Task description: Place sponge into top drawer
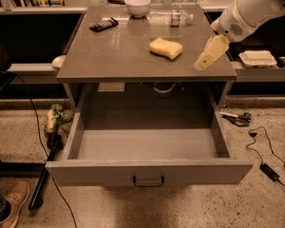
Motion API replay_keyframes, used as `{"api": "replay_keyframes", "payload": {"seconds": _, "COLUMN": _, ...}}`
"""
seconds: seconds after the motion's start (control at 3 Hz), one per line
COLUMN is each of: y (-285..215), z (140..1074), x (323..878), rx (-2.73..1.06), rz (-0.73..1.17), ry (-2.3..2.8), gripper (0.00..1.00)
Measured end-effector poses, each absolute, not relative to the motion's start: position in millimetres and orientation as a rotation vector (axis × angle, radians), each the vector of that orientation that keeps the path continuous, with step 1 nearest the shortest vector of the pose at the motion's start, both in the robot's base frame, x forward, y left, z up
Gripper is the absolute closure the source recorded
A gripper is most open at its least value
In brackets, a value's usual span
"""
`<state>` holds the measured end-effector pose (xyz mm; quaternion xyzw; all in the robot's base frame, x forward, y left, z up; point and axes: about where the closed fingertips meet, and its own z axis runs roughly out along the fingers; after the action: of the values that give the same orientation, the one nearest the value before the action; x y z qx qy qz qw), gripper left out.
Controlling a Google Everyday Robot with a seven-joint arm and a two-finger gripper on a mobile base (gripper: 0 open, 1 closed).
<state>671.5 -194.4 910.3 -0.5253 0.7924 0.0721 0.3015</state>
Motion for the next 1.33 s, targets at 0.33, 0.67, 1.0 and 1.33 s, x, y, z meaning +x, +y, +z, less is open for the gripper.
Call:
{"api": "replay_keyframes", "payload": {"seconds": 0.33, "y": -194, "z": 910, "x": 672, "rx": -1.393, "rz": 0.191, "ry": 2.102, "gripper": 0.00}}
{"api": "replay_keyframes", "payload": {"seconds": 0.67, "y": -189, "z": 904, "x": 688, "rx": -1.330, "rz": 0.209, "ry": 2.089, "gripper": 0.00}}
{"api": "replay_keyframes", "payload": {"seconds": 1.0, "y": -166, "z": 886, "x": 732, "rx": -1.242, "rz": 0.239, "ry": 2.061, "gripper": 0.00}}
{"api": "replay_keyframes", "payload": {"seconds": 1.33, "y": -147, "z": 867, "x": 766, "rx": -1.162, "rz": 0.268, "ry": 2.049, "gripper": 0.00}}
